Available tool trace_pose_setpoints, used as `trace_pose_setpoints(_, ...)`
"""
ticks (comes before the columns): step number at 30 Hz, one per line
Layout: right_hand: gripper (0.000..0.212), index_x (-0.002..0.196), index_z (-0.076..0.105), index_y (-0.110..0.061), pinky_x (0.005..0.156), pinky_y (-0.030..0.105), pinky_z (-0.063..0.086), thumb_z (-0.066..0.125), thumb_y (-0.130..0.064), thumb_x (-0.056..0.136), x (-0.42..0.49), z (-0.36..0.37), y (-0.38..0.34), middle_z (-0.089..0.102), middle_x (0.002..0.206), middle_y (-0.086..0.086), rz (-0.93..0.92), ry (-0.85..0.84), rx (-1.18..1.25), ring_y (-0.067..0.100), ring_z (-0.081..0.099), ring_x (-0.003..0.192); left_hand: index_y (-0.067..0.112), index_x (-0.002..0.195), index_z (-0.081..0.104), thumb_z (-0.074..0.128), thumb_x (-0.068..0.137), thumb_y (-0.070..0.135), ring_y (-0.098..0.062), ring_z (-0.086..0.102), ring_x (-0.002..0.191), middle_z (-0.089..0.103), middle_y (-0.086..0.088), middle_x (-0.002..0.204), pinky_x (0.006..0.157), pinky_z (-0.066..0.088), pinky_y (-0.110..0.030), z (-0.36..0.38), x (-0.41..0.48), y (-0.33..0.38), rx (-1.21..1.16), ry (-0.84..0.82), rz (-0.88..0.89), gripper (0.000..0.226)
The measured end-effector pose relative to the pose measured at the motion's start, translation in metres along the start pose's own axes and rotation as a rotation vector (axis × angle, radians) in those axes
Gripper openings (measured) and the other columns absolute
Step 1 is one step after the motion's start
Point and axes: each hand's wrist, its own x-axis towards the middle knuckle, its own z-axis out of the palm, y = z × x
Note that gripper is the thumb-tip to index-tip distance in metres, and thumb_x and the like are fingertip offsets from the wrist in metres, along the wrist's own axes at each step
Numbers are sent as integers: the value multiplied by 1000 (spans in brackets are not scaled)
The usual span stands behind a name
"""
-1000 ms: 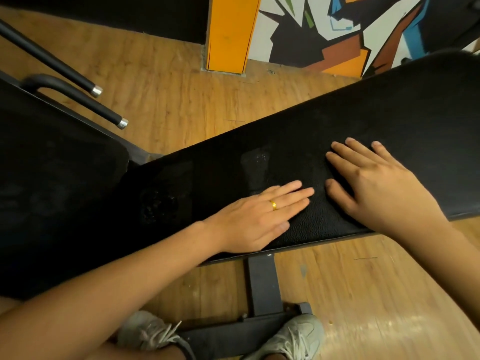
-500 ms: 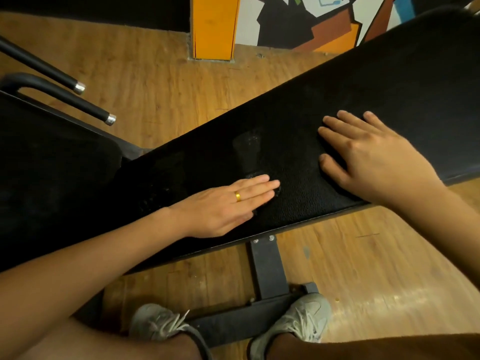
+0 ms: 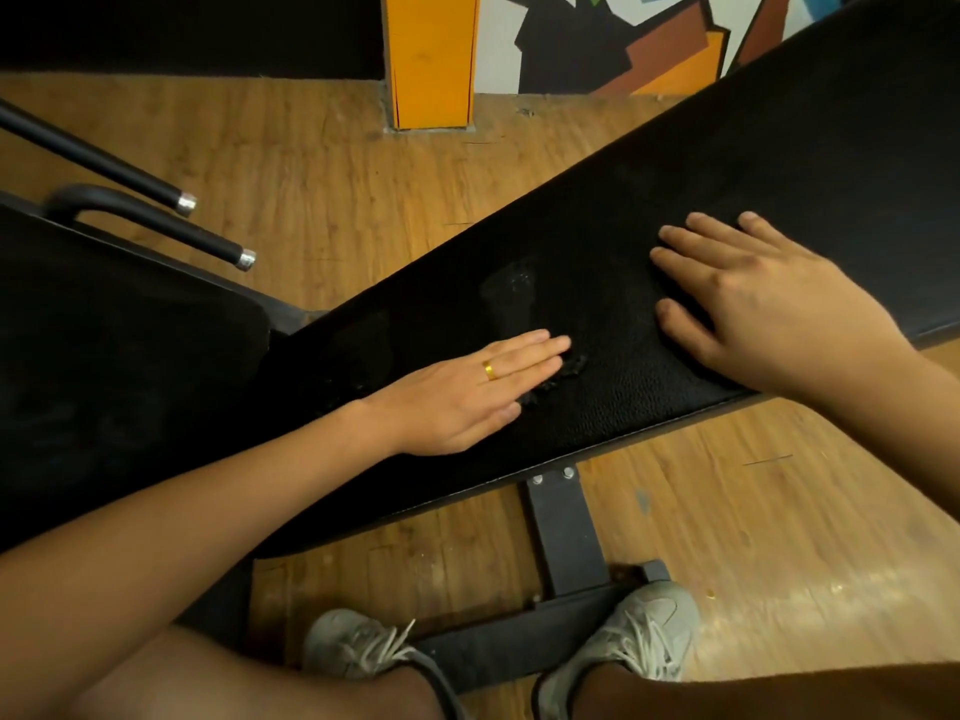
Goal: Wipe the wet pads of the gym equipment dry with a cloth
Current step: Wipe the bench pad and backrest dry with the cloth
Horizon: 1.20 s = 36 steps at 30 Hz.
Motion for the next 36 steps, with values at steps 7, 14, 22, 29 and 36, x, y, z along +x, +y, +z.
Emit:
trace_pose_setpoints(7,64,140,56,-4,115,56,33,32,-46,98,2,2,-1,53,147,18,-5,21,-26,35,46,140,7,158,17,35,109,22,-20,3,157,9,-4,169,127,15,-35,17,-28,3,-3,90,-161,54)
trace_pose_setpoints(14,64,142,54,-5,116,55,31,31,-46,98,3,1,0,52,148,16,-3,8,-19,34,44,141,13,156,32,41,106,13,-26,1,157,20,-3,168,124,21,-55,23,2,41,-132,265,-212,50)
trace_pose_setpoints(22,64,144,53,-6,118,55,31,31,-46,99,1,3,0,50,150,15,-4,9,-2,33,41,144,15,157,31,35,109,15,-3,-6,154,14,11,168,122,12,-27,31,15,64,-236,433,-570,48)
trace_pose_setpoints(29,64,143,53,-6,118,56,31,30,-46,99,0,4,0,50,150,16,-5,13,2,33,41,144,11,159,21,27,110,24,-14,-8,155,4,0,170,128,5,-37,32,35,57,-209,500,-984,51)
trace_pose_setpoints(36,66,143,54,-6,118,55,31,28,-47,98,1,4,-1,51,150,15,5,3,-2,32,42,143,5,158,24,28,111,21,-20,-1,156,10,-9,169,127,11,-43,1,64,-11,-262,474,-1040,50)
